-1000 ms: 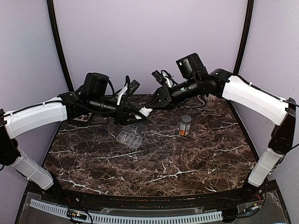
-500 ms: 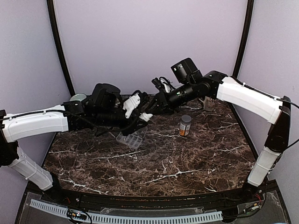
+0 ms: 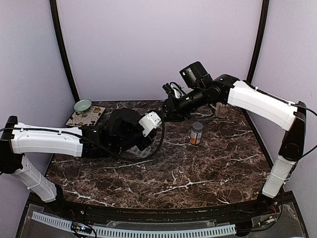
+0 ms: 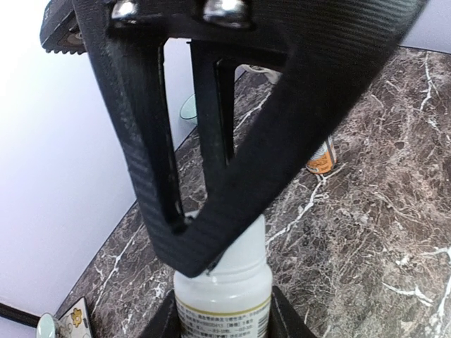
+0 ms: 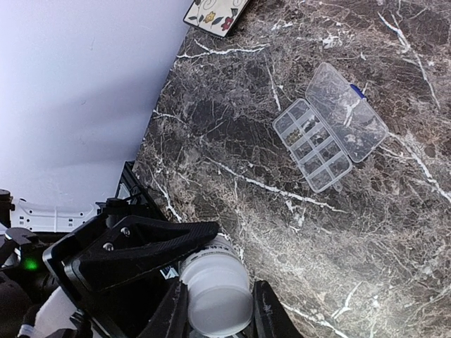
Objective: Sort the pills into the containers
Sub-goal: Screw the lid of the pill bottle onto the pill bottle.
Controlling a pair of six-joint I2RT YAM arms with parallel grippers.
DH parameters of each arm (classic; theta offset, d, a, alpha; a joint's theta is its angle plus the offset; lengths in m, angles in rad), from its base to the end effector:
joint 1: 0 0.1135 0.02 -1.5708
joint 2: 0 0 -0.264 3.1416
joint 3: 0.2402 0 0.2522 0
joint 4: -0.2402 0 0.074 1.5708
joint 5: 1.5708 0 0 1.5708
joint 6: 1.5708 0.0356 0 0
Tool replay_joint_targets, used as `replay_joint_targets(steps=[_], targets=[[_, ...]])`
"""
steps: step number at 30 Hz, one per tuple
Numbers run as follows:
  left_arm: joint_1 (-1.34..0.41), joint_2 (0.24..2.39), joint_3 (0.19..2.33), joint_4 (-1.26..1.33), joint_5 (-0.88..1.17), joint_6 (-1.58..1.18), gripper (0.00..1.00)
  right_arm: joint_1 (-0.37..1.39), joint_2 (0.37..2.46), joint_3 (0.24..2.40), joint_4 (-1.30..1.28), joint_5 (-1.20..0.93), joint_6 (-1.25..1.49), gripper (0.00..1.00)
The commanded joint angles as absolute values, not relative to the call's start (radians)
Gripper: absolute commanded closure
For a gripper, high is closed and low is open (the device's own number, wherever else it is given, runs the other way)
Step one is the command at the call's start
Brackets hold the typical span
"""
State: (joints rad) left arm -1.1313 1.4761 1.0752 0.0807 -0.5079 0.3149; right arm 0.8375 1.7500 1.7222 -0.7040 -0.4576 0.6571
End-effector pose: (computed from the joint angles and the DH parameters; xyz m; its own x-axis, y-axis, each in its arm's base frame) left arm 0.1619 -0.3037 0.3029 0.0567 0.5154 -0.8551 0.6066 0.6625 0.4395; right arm 0.2510 0.3021 0.3556 -0.8956 -0.1755 -0.4087 -0.4287 0.5853 0.6882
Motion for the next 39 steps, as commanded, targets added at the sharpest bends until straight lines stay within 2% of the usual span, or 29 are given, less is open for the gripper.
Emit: replay_joint_targets(steps=[1,10,15,24,39], targets=[[-1.235,1.478,1.121,0.603,-0.478,0.466,1.00,0.900,1.826,1.717,-0.633,-0.508,0.675,1.00],[-1.278,1.521,1.112,0.750,-0.560,0.589,1.00,0.883,1.819,1.704,-0.615,-0.511,0.692,1.00],[-1.276,1.495,1.101,0.709,-0.543,0.542,1.00,0.872,1.798,1.690,-0.594,-0.506,0.687,0.81],[-1.239,1.398,1.049,0.600,-0.504,0.404,1.00,0.864,1.766,1.679,-0.580,-0.481,0.660,0.61],[-1.171,1.324,1.038,0.383,-0.435,0.259,1.00,0.843,1.663,1.635,-0.528,-0.410,0.635,0.58]])
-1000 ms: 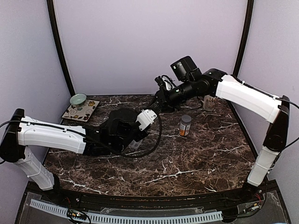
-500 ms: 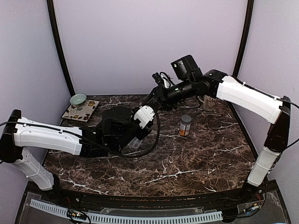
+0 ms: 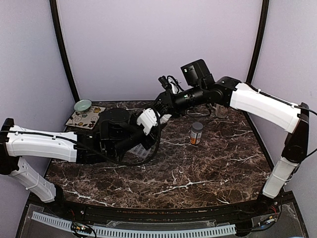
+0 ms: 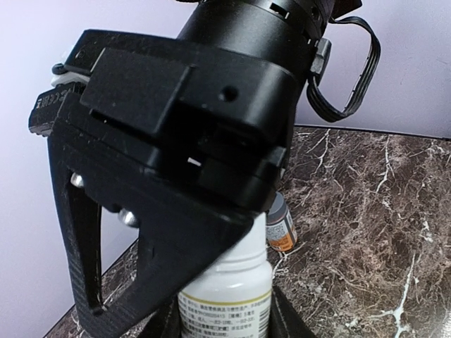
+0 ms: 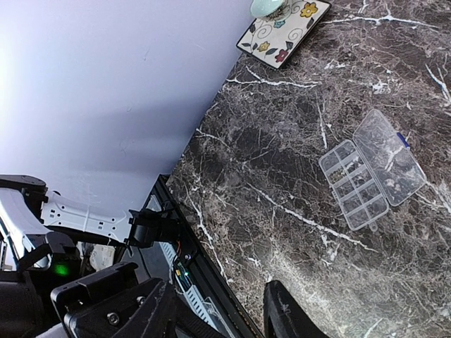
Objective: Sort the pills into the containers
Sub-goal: Screw the lid of the pill bottle onto the pill bottle.
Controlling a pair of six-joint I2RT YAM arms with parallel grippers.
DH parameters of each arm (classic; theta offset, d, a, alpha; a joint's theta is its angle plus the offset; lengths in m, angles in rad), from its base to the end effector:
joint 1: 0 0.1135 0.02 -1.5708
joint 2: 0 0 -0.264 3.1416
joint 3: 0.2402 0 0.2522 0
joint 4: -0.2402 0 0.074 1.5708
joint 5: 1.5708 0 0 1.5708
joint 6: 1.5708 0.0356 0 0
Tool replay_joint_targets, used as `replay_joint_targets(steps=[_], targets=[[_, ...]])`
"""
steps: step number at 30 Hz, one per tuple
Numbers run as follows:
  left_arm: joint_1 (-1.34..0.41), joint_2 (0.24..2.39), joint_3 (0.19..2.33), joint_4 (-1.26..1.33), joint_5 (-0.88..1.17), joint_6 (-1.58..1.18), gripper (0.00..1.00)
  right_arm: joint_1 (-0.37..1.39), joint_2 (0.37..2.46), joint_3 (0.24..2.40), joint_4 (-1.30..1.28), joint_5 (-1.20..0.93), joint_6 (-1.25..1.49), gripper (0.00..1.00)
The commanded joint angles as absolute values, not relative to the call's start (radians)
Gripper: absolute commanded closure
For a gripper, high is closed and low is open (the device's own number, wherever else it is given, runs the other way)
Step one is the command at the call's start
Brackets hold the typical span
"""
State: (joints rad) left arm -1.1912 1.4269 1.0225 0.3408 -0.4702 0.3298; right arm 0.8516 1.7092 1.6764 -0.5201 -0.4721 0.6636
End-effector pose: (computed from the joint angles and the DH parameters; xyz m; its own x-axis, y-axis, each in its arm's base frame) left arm 0.1397 -0.3065 0.3268 0.1916 0.2988 -0.9349 0.6325 0.6907 0.3504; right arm 0.2468 0.3065 0.3714 -0.8423 -0.1292 -0.5233 -0.5156 0.4762 0.7123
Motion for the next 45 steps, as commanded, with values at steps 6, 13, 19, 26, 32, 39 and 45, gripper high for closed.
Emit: replay_joint_targets(steps=[6,13,19,26,32,39,45], targets=[[-1.151,1.288,1.016,0.311,-0.421,0.215,1.00,0.826,1.626,1.619,-0.494,-0.411,0.636,0.56],[-1.133,1.256,0.996,0.260,-0.392,0.179,1.00,0.810,1.601,1.610,-0.489,-0.397,0.617,0.56],[-1.095,1.252,1.013,0.200,-0.248,0.134,1.00,0.800,1.548,1.577,-0.482,-0.398,0.560,0.55],[-1.053,1.249,1.029,0.157,-0.130,0.096,1.00,0.800,1.535,1.551,-0.503,-0.429,0.508,0.54],[-1.029,1.262,1.058,0.116,-0.048,0.094,1.00,0.800,1.521,1.528,-0.504,-0.461,0.491,0.53],[-1.012,1.273,1.075,0.078,0.010,0.094,1.00,0.800,1.485,1.512,-0.509,-0.446,0.478,0.51],[-1.001,1.269,1.078,0.069,0.039,0.089,1.00,0.798,1.446,1.471,-0.529,-0.422,0.467,0.52]])
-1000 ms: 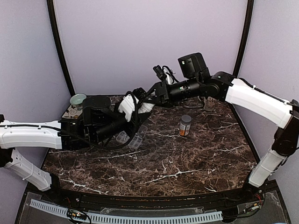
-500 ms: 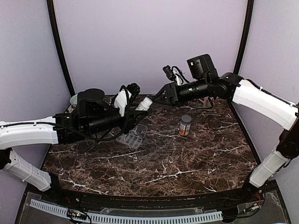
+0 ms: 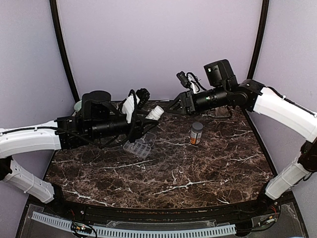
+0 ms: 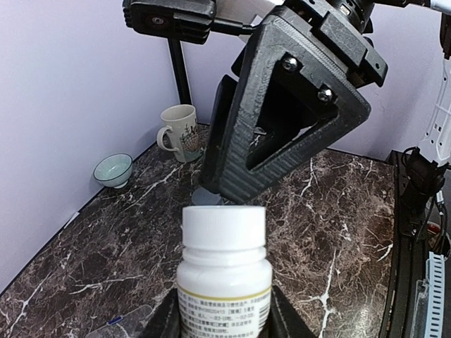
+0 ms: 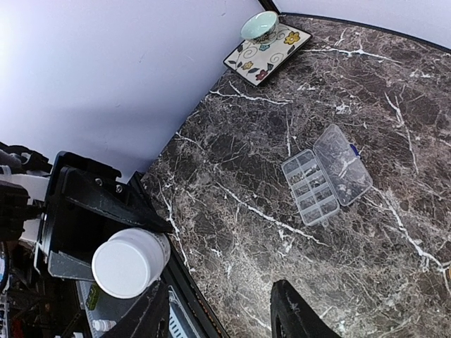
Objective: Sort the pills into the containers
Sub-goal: Screw the lid of the pill bottle onto the pill bottle.
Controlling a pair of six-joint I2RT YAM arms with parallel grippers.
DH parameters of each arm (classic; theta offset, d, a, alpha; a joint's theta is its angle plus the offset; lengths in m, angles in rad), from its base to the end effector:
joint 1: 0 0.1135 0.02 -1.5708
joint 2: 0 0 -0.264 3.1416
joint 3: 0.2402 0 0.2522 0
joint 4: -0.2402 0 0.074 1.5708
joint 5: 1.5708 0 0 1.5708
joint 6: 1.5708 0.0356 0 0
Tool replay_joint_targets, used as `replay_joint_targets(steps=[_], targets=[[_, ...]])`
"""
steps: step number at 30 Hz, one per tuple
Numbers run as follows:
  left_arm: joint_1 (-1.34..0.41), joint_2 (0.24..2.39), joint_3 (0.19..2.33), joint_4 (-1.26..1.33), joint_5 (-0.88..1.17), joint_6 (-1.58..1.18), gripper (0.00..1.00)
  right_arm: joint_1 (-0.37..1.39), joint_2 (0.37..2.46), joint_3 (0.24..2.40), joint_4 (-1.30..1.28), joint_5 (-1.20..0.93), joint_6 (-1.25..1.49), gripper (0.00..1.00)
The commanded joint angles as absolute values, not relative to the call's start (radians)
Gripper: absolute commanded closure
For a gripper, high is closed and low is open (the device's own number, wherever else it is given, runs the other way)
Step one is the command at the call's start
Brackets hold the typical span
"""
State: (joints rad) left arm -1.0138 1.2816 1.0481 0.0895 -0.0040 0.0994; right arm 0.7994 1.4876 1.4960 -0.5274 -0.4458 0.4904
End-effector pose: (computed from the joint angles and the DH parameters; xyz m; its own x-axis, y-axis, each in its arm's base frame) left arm 0.1616 -0.2591 0.3525 0.0085 0.1740 -0.9847 0.8501 0.5173 0.0988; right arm 0.2223 0.2506 0.3860 -0.7326 -0.1439 -0.6653 -0.6380 0.4856 0.5976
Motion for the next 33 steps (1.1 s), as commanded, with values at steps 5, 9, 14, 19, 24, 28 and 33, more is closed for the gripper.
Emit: replay_joint_targets(steps=[5,9,14,19,24,28,33], targets=[[-0.952,1.257,1.077,0.062,0.164,0.035,1.00,0.798,1.385,1.425,-0.479,-0.460,0.428,0.52],[-0.890,1.269,1.089,0.056,0.349,-0.054,1.00,0.799,1.346,1.387,-0.401,-0.519,0.412,0.52],[-0.850,1.335,1.144,0.019,0.586,-0.118,1.00,0.799,1.346,1.380,-0.363,-0.582,0.403,0.52],[-0.833,1.406,1.207,-0.020,0.761,-0.155,1.00,0.798,1.364,1.386,-0.344,-0.615,0.396,0.52],[-0.830,1.450,1.241,-0.038,0.836,-0.167,1.00,0.798,1.383,1.408,-0.359,-0.622,0.383,0.52],[-0.820,1.469,1.253,-0.030,0.862,-0.176,1.00,0.799,1.384,1.407,-0.370,-0.626,0.376,0.52],[-0.799,1.482,1.253,-0.001,0.901,-0.200,1.00,0.798,1.382,1.402,-0.377,-0.640,0.370,0.52]])
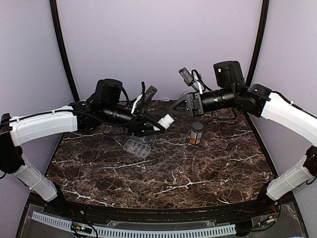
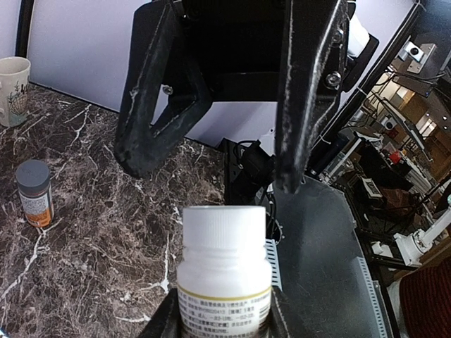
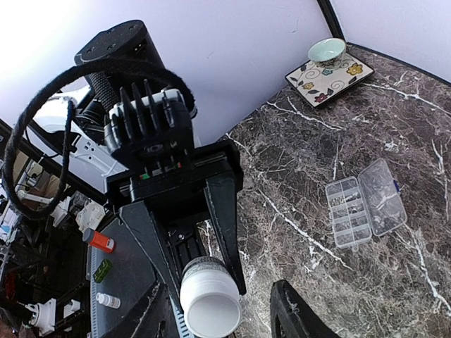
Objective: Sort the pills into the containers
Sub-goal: Screw the lid of the pill bottle onto the pill bottle.
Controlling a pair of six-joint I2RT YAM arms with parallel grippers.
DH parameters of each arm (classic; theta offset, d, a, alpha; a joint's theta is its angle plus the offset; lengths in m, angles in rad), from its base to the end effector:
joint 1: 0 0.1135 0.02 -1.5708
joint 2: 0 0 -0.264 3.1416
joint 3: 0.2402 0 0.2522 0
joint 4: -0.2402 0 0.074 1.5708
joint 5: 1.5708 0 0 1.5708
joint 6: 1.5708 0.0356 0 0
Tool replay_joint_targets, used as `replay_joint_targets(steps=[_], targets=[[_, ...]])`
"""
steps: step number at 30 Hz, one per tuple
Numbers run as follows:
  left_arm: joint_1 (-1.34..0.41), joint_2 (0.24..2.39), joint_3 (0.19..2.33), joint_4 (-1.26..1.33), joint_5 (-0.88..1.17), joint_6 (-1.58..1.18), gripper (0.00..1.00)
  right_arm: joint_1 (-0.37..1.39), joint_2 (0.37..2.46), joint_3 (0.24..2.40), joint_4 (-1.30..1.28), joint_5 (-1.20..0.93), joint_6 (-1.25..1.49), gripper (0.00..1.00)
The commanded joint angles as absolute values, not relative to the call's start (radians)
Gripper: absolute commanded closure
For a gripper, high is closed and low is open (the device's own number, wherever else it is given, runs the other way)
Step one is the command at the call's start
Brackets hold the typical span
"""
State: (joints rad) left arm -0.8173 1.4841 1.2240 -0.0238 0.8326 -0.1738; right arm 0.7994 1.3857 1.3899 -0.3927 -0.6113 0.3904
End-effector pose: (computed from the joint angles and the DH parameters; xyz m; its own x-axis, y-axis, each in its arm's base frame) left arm 0.2157 -0.2684 0.3441 -0.3576 0.2111 -0.9097 0.9288 -0.0212 -0.3701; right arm 0.2026 0.2376 0.3949 -0.6086 -0.1788 -0.7731 -0.7849 0.2791 0.5532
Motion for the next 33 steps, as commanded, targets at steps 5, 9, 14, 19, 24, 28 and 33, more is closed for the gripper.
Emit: replay_joint_targets(steps=[5,9,14,19,24,28,33], targets=[[-0.786,1.495,1.254,0.017,0.923,-0.216,1.00,0.799,1.386,1.397,-0.376,-0.657,0.368,0.52],[-0.780,1.501,1.256,0.024,0.930,-0.220,1.00,0.799,1.397,1.396,-0.376,-0.674,0.368,0.53],[-0.772,1.509,1.259,0.046,0.947,-0.233,1.00,0.798,1.410,1.390,-0.377,-0.691,0.365,0.54],[-0.766,1.520,1.271,0.052,0.962,-0.240,1.00,0.798,1.419,1.388,-0.370,-0.699,0.365,0.54],[-0.764,1.531,1.278,0.052,0.972,-0.239,1.00,0.799,1.425,1.390,-0.368,-0.703,0.366,0.56],[-0.762,1.537,1.280,0.052,0.976,-0.238,1.00,0.799,1.428,1.395,-0.371,-0.706,0.365,0.61],[-0.761,1.538,1.281,0.058,0.977,-0.239,1.00,0.799,1.437,1.402,-0.382,-0.711,0.361,0.74]])
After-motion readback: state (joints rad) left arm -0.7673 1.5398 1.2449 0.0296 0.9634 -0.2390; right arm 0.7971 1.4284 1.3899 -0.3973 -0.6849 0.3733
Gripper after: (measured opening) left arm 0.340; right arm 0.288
